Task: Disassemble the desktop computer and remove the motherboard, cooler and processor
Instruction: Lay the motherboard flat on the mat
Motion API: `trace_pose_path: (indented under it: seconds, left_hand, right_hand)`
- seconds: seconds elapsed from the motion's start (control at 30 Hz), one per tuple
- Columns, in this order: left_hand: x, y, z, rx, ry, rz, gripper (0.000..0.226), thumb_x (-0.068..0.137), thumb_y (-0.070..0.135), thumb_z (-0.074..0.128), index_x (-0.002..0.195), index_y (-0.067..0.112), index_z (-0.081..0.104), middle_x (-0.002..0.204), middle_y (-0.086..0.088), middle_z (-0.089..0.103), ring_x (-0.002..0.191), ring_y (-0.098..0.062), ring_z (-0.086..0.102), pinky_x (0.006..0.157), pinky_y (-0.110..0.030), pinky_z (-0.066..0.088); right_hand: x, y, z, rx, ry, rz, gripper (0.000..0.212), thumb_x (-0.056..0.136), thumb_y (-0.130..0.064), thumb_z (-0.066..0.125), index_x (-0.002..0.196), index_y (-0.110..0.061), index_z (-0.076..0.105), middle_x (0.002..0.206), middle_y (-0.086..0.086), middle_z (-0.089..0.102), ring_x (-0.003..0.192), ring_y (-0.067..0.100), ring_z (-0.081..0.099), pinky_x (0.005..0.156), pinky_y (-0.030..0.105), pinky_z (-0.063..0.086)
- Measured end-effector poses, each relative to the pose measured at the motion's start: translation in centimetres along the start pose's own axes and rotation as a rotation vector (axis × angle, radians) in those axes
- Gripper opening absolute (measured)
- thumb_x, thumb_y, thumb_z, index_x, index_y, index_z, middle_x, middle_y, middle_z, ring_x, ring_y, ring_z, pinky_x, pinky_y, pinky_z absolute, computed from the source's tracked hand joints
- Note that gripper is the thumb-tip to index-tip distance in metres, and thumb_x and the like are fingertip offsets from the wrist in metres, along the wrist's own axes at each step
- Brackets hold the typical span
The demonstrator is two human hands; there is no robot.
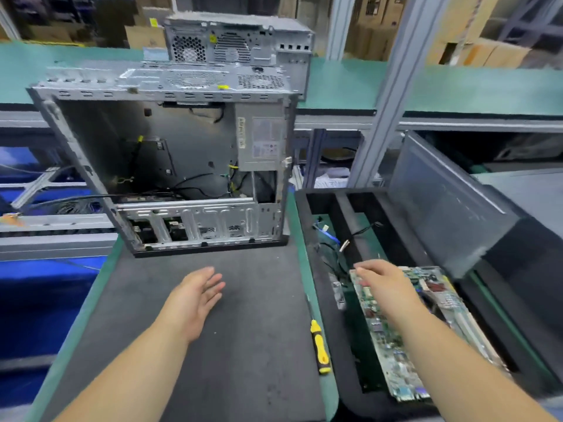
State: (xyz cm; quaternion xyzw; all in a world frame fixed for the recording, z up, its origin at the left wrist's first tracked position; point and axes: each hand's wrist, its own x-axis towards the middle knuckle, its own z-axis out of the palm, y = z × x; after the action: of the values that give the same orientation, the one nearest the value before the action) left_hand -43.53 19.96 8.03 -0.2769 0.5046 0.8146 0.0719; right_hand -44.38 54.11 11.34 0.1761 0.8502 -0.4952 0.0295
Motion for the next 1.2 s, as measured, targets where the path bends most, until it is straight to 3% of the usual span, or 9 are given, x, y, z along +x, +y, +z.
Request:
trace_pose_path:
  seconds: [0.13, 0.27, 0.4, 0.57, 0.8, 0.97, 1.07, 1.13, 1.2]
  left_hand:
    - [-2.0, -3.2, 6.2, 0.116, -0.06, -0.014, 0.022, 0.096, 0.017, 0.054, 0.116, 0.01, 0.057, 0.116, -0.012, 0.061, 0.098, -0.022, 0.061, 0.088, -0.032, 0.045]
    - [-3.9, -7.0, 12.2, 0.234, -0.156, -0.027, 0.019, 0.096, 0.008, 0.052, 0.115, 0.008, 0.057, 0.107, -0.012, 0.064, 0.09, -0.022, 0.064, 0.079, -0.029, 0.049]
    - [-5.3, -10.2, 17.3, 0.238, -0.203, -0.085, 0.028, 0.094, 0.01, 0.057, 0.121, 0.008, 0.051, 0.112, -0.014, 0.064, 0.101, -0.025, 0.066, 0.086, -0.033, 0.051]
    - [-5.7, -13.6, 21.9, 0.353, -0.22, -0.223, 0.055, 0.089, 0.025, 0.067, 0.136, 0.017, 0.041, 0.131, -0.011, 0.052, 0.12, -0.028, 0.053, 0.108, -0.04, 0.04]
    - [-5.8, -15.6, 24.8, 0.483, -0.145, -0.307, 0.065, 0.08, 0.034, 0.074, 0.136, 0.015, 0.046, 0.139, -0.009, 0.045, 0.125, -0.028, 0.047, 0.108, -0.044, 0.037]
    - [-5.5, -16.1, 25.5, 0.481, -0.085, -0.305, 0.07, 0.079, 0.035, 0.075, 0.139, 0.015, 0.043, 0.145, -0.01, 0.039, 0.129, -0.03, 0.042, 0.109, -0.046, 0.035]
    - [-5.8, -15.8, 25.9, 0.48, -0.064, -0.319, 0.065, 0.078, 0.035, 0.076, 0.133, 0.016, 0.047, 0.143, -0.01, 0.04, 0.122, -0.029, 0.045, 0.088, -0.04, 0.046]
    - [-6.0, -15.4, 26.1, 0.47, -0.06, -0.339, 0.06, 0.079, 0.035, 0.075, 0.13, 0.016, 0.048, 0.142, -0.013, 0.042, 0.112, -0.027, 0.051, 0.066, -0.035, 0.045]
    - [-5.9, -15.1, 26.2, 0.469, -0.061, -0.363, 0.063, 0.08, 0.035, 0.073, 0.133, 0.014, 0.046, 0.146, -0.016, 0.039, 0.114, -0.028, 0.051, 0.061, -0.035, 0.043]
  right_hand:
    - [0.5, 2.5, -3.8, -0.023, 0.062, -0.066, 0.01, 0.09, -0.021, 0.063, 0.091, -0.027, 0.071, 0.091, -0.014, 0.069, 0.085, 0.002, 0.063, 0.076, 0.024, 0.044]
    - [0.7, 5.5, -8.4, -0.007, 0.147, -0.094, 0.014, 0.09, -0.015, 0.062, 0.088, -0.025, 0.07, 0.088, -0.005, 0.07, 0.063, -0.004, 0.061, 0.054, 0.014, 0.044]
    - [1.8, 9.1, -12.7, -0.199, 0.166, -0.013, 0.017, 0.089, -0.027, 0.061, 0.102, -0.022, 0.07, 0.099, -0.004, 0.067, 0.086, 0.014, 0.061, 0.067, 0.025, 0.045]
    - [3.5, 12.2, -14.8, -0.449, 0.025, 0.255, 0.06, 0.092, -0.048, 0.051, 0.139, -0.011, 0.045, 0.137, 0.016, 0.044, 0.121, 0.036, 0.048, 0.09, 0.038, 0.041]
    - [4.7, 13.2, -15.4, -0.615, -0.116, 0.369, 0.066, 0.092, -0.055, 0.042, 0.14, -0.009, 0.038, 0.14, 0.014, 0.04, 0.126, 0.033, 0.038, 0.087, 0.04, 0.037]
    - [5.0, 13.0, -16.0, -0.52, -0.167, 0.402, 0.052, 0.094, -0.042, 0.043, 0.132, -0.006, 0.045, 0.129, 0.013, 0.049, 0.117, 0.029, 0.05, 0.089, 0.036, 0.047]
    - [5.1, 12.9, -16.2, -0.491, -0.196, 0.372, 0.041, 0.095, -0.03, 0.042, 0.126, -0.004, 0.05, 0.116, 0.014, 0.053, 0.109, 0.03, 0.052, 0.086, 0.034, 0.047]
    - [5.1, 12.4, -16.3, -0.388, -0.16, 0.389, 0.042, 0.093, -0.033, 0.049, 0.122, -0.004, 0.058, 0.119, 0.015, 0.06, 0.111, 0.031, 0.057, 0.085, 0.032, 0.047]
    - [5.2, 12.0, -16.3, -0.377, -0.174, 0.4, 0.045, 0.095, -0.033, 0.048, 0.126, -0.001, 0.057, 0.13, 0.016, 0.059, 0.12, 0.03, 0.056, 0.094, 0.034, 0.046]
